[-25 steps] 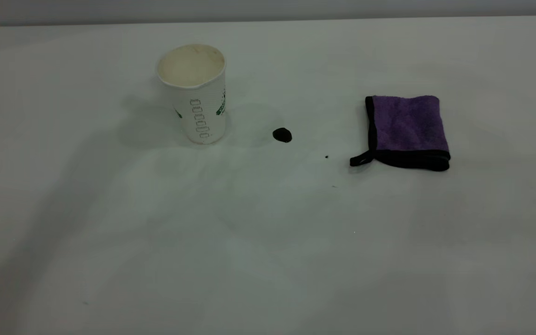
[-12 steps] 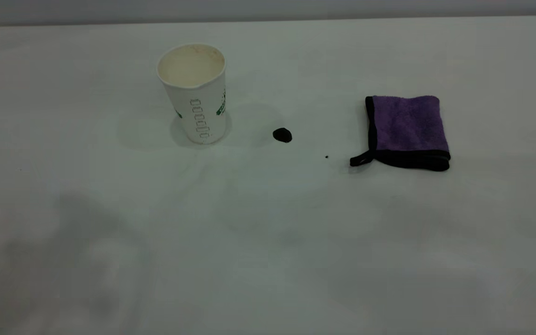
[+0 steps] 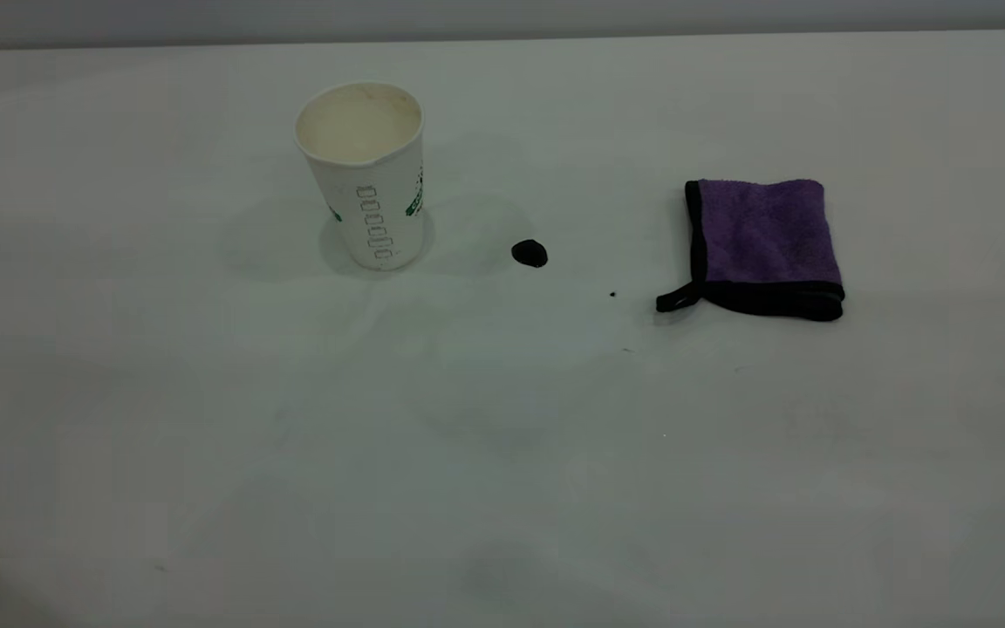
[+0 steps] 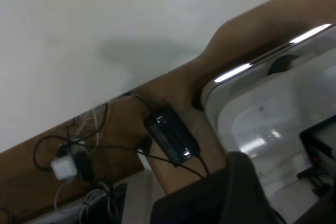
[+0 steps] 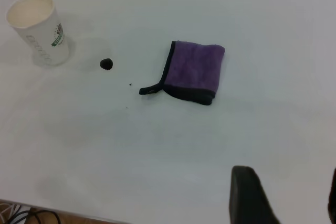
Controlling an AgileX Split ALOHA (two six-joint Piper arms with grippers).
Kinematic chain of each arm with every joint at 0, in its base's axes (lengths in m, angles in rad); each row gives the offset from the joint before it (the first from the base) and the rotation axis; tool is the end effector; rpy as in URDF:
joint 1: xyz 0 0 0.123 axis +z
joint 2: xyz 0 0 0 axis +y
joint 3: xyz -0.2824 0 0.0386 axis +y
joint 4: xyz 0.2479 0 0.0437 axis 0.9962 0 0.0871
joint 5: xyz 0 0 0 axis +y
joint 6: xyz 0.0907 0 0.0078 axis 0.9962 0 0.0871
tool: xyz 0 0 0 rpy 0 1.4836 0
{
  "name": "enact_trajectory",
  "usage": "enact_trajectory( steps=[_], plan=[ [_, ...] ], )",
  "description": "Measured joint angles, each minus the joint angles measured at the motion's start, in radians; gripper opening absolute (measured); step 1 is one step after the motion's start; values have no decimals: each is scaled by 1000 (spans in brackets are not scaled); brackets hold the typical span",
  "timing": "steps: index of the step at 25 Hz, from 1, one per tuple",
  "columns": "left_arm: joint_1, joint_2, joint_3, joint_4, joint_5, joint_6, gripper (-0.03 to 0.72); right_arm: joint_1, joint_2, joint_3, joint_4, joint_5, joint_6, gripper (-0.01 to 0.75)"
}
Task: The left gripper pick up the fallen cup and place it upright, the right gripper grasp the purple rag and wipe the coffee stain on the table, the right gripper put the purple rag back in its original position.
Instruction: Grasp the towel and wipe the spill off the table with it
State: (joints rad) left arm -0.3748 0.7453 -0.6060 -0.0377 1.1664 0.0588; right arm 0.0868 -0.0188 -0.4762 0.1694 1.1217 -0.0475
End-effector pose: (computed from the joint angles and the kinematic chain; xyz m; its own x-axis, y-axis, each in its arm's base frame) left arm 0.0933 -0.0401 0.2663 -0.8559 0.3839 -0.3464 0.4150 0.9096 -0.0173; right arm -0.0095 0.0131 0.2666 -0.5125 -0.0182 -0.8585 -0.2024 0.9742 0.1002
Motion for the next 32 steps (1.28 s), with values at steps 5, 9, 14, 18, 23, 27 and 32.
enact_trajectory(
  steps=[5, 9, 14, 18, 23, 27, 32],
  plan=[
    [0, -131, 94, 12, -49, -3, 549, 0, 0, 0, 0, 0, 0, 406],
    [0, -201, 113, 12, -65, -4, 554, 0, 0, 0, 0, 0, 0, 406],
    [0, -297, 117, 12, -65, -4, 554, 0, 0, 0, 0, 0, 0, 406],
    [5, -383, 117, 12, -63, -4, 554, 0, 0, 0, 0, 0, 0, 406],
    [134, -489, 117, 12, -60, -6, 554, 0, 0, 0, 0, 0, 0, 406],
    [260, -599, 117, 12, -55, -6, 554, 0, 0, 0, 21, 0, 0, 406],
    [323, -743, 117, 12, -51, -7, 554, 0, 0, 0, 26, -3, -1, 406]
  ],
)
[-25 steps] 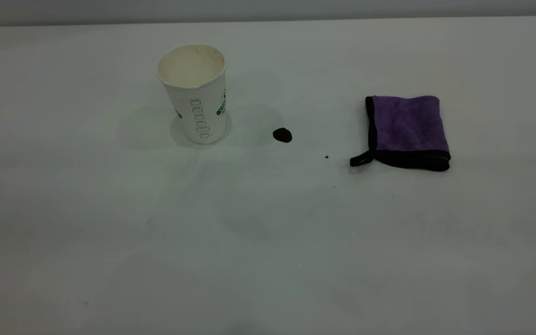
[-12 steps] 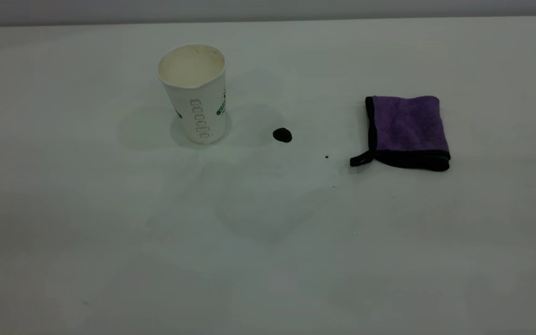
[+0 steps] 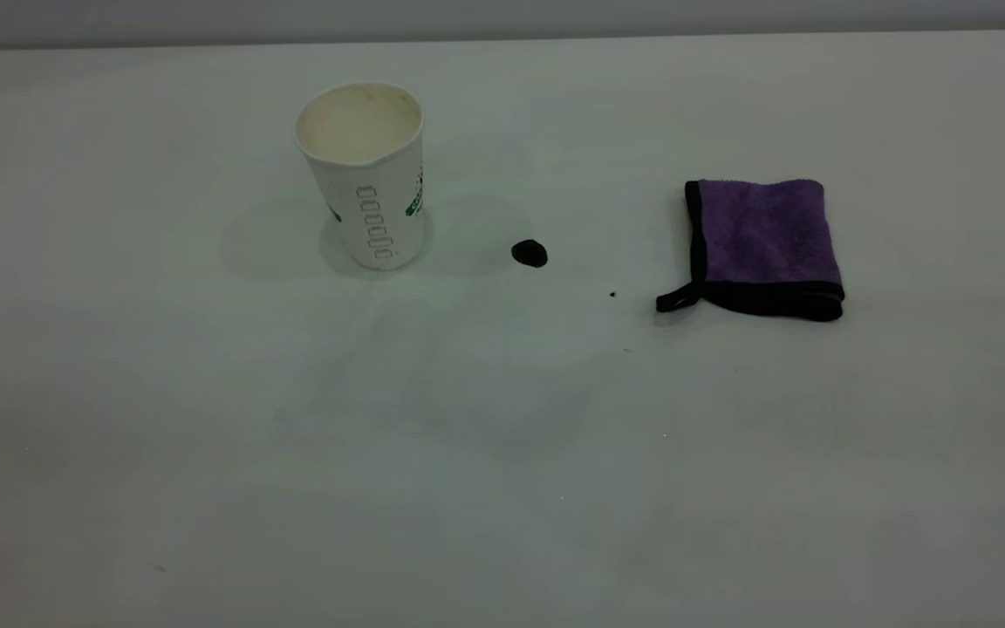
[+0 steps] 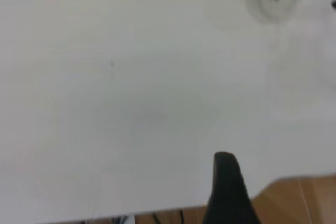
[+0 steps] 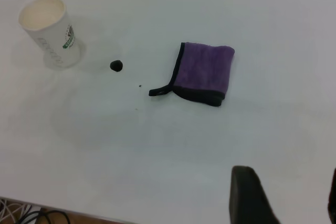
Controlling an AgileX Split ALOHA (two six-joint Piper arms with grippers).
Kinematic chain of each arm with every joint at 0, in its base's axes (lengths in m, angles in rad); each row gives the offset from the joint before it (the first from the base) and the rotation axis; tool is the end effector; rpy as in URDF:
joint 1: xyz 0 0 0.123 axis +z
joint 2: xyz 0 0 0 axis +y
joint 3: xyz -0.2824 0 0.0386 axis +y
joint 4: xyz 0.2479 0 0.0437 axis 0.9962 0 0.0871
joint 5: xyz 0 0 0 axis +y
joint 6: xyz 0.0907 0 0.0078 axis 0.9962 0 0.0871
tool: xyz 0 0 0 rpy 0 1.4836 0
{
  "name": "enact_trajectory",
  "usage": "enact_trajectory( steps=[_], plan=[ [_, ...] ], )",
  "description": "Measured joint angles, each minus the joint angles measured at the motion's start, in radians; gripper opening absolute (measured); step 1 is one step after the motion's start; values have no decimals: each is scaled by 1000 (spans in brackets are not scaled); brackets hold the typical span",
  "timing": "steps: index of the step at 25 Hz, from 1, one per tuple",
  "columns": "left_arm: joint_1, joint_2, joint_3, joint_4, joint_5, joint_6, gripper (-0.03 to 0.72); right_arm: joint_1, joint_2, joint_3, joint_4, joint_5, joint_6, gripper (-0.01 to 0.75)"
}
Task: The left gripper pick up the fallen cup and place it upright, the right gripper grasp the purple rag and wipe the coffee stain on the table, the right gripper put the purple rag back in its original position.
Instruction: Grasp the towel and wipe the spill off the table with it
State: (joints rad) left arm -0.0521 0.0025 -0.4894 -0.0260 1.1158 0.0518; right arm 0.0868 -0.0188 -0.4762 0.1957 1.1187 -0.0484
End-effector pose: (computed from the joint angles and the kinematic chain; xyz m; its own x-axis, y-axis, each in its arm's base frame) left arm -0.0058 -0.0018 0.2699 -0.5115 0.0671 -0.8567 0.0928 0.9954 0.0226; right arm -0.0097 0.0151 0.2672 -0.5113 -0.0070 -0.8594 -0.2165 0.9687 0.1210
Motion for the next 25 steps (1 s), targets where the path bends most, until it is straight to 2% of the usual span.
enact_trajectory(
  steps=[4, 7, 11, 16, 20, 25],
  plan=[
    [1, -22, 0, 0, 7, 0, 554, 0, 33, -2, 36, -26, 0, 412],
    [2, -23, 0, 0, 7, 0, 554, 0, 175, -5, 89, -123, -50, 457],
    [2, -23, 0, 0, 7, 0, 554, 0, 464, -20, 166, -271, -216, 543],
    [2, -23, 0, 0, 9, 0, 554, 0, 837, -22, 394, -436, -496, 567],
    [2, -24, 0, 0, 9, 0, 554, 0, 1127, -75, 573, -495, -726, 567],
    [2, -24, 0, 0, 9, 0, 554, 5, 1429, -201, 629, -544, -798, 564]
  ],
)
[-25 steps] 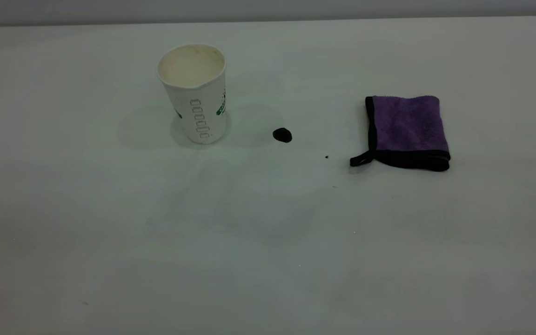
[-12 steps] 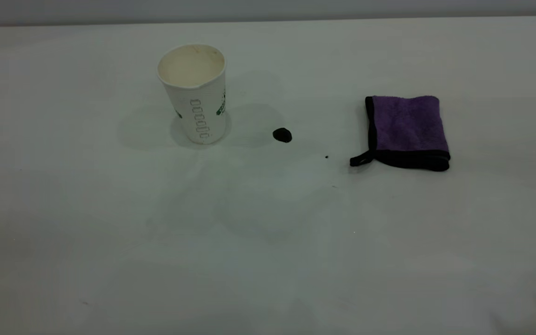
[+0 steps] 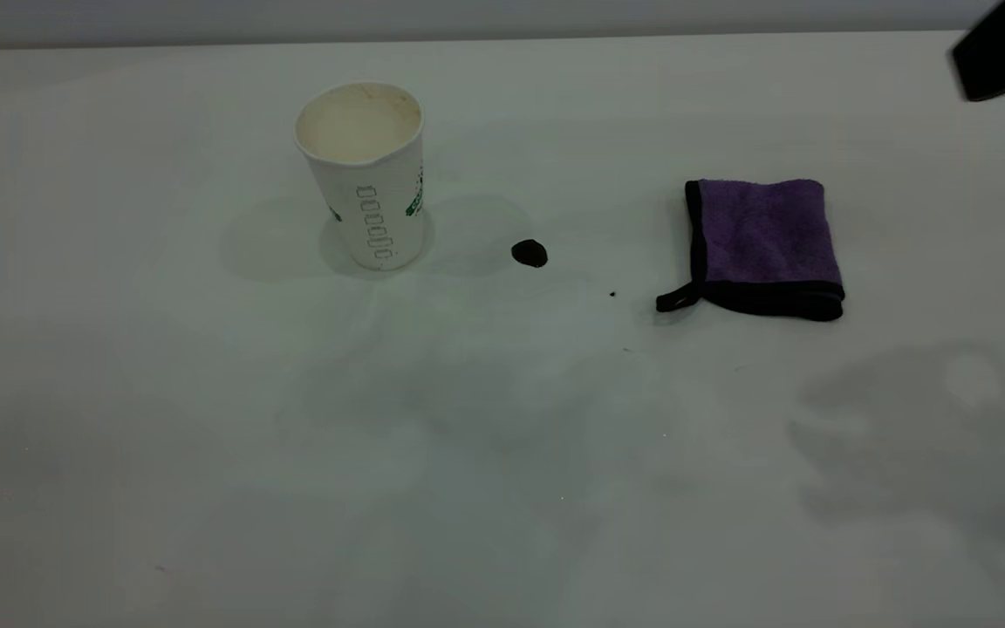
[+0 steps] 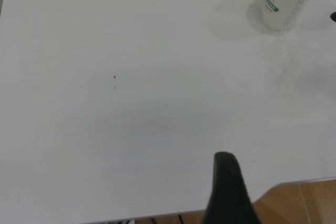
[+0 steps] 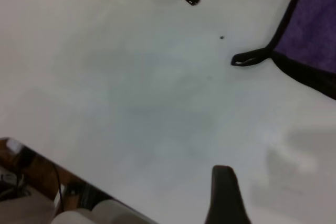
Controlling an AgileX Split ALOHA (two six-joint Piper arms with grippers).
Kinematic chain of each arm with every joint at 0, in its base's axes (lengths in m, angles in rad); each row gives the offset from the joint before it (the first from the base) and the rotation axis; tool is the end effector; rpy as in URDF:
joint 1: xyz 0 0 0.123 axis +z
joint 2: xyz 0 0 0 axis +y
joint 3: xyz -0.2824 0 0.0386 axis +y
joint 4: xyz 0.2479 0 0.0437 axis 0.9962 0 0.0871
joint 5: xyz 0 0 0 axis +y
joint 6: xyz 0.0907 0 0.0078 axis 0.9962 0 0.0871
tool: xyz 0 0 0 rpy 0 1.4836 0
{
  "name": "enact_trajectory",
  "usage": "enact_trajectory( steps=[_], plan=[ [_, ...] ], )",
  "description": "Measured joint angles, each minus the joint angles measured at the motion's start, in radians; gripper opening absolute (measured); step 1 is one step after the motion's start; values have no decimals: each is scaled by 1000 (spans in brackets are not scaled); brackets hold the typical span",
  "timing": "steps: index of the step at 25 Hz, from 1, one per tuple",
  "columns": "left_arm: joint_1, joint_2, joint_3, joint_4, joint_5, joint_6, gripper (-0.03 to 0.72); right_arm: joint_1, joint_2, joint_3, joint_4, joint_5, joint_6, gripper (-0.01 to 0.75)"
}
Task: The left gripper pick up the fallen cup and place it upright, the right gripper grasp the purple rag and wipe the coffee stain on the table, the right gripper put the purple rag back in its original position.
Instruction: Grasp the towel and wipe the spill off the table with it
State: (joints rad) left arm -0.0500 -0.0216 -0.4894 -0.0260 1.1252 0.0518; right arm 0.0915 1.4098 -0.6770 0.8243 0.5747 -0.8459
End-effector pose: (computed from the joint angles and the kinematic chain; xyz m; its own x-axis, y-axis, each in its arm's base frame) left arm -0.0098 -0.0016 0.2690 -0.4989 0.0656 -0.8642 0.0905 0.9956 0.0233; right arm 0.2427 0.0588 0.2018 -0.8332 -0.1767 -0.5239 -0.3710 0.8813 0.2928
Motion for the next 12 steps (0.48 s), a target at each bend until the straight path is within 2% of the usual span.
enact_trajectory(
  steps=[3, 7, 12],
  plan=[
    [0, 0, 0, 0, 0, 0, 554, 52, 162, -87, 0, -23, -7, 554],
    [0, 0, 0, 0, 0, 0, 554, 144, 381, -208, -43, -117, 11, 551],
    [0, 0, 0, 0, 1, -1, 554, 158, 637, -377, -216, -143, 248, 551]
  ],
)
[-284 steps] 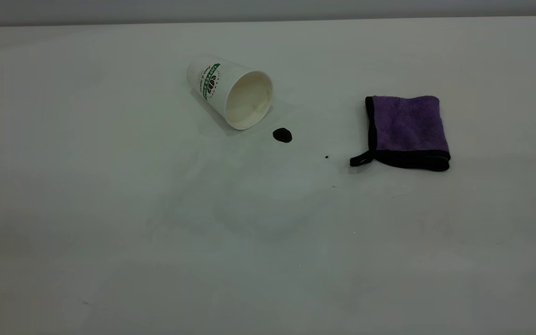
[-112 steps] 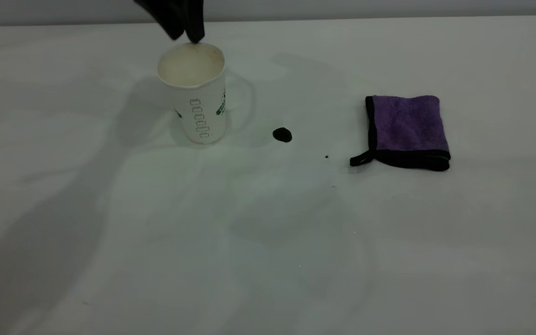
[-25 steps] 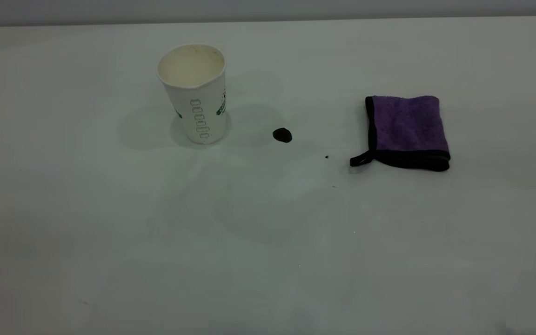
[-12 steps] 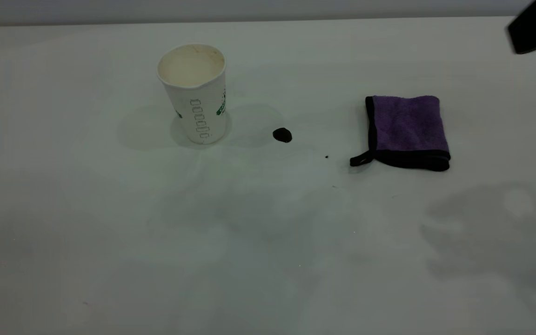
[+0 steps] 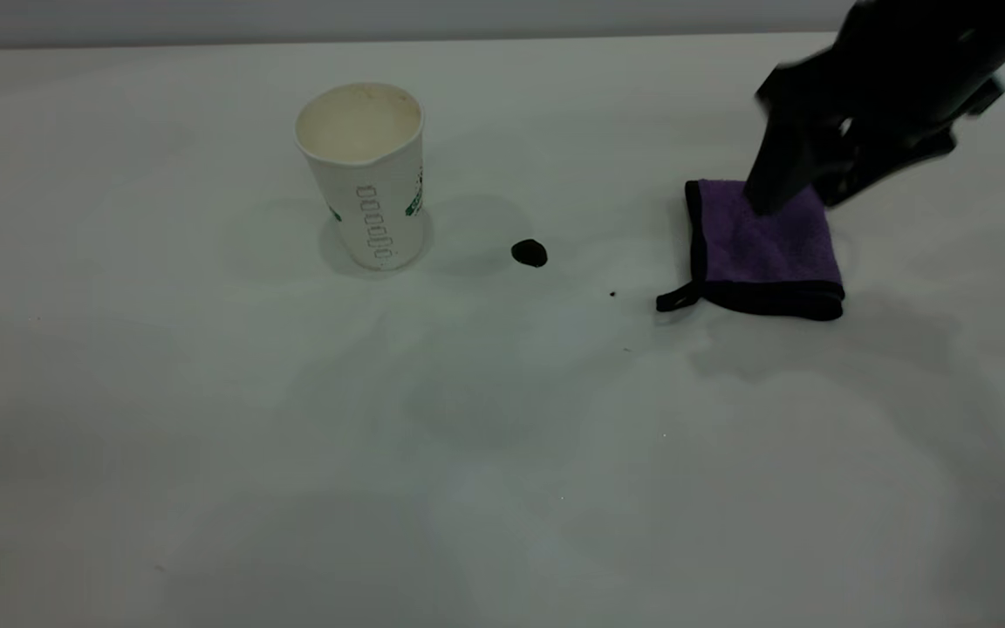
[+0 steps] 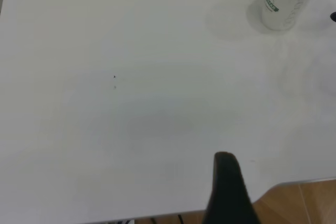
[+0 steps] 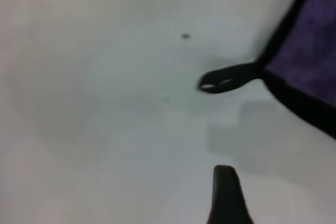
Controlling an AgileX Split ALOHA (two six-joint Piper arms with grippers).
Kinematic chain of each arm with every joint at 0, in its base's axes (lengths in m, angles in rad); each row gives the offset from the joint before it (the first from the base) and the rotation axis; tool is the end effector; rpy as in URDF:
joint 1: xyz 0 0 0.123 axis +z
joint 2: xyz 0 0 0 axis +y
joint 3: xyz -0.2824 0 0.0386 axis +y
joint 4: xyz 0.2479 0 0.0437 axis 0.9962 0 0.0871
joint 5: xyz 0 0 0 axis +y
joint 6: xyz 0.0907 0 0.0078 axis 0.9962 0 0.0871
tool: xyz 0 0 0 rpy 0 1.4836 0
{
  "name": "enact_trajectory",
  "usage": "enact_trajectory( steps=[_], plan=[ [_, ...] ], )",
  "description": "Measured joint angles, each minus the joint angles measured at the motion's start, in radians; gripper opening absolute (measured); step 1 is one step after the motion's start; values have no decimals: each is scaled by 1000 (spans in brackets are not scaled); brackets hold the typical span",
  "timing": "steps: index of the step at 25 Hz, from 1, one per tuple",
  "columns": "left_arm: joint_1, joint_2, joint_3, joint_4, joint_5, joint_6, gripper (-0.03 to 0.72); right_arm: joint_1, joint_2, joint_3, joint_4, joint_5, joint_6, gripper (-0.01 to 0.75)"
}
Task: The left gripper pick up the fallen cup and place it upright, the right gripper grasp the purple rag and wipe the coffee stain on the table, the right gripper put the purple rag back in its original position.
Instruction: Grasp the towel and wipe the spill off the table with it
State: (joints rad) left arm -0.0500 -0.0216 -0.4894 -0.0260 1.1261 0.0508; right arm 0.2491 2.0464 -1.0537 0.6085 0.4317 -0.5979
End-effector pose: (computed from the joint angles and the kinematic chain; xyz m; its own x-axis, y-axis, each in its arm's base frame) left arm -0.0098 -0.0016 0.2689 -0.4998 0.0647 -0.8637 0.0901 0.9957 0.0224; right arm 0.3455 0.1104 0.0883 -0.9138 -0.2662 -0.3068 -0.3398 0.9149 0.2180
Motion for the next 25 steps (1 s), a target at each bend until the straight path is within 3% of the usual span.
enact_trajectory(
  steps=[7, 18, 22, 25],
  plan=[
    [0, 0, 0, 0, 0, 0, 554, 0, 212, -236, -279, 88, 299, 551],
    [0, 0, 0, 0, 0, 0, 554, 0, 435, -501, -479, 112, 422, 539],
    [0, 0, 0, 0, 0, 0, 554, 2, 467, -528, -488, 120, 429, 473],
    [0, 0, 0, 0, 0, 0, 554, 12, 475, -532, -490, 107, 411, 331]
  ],
)
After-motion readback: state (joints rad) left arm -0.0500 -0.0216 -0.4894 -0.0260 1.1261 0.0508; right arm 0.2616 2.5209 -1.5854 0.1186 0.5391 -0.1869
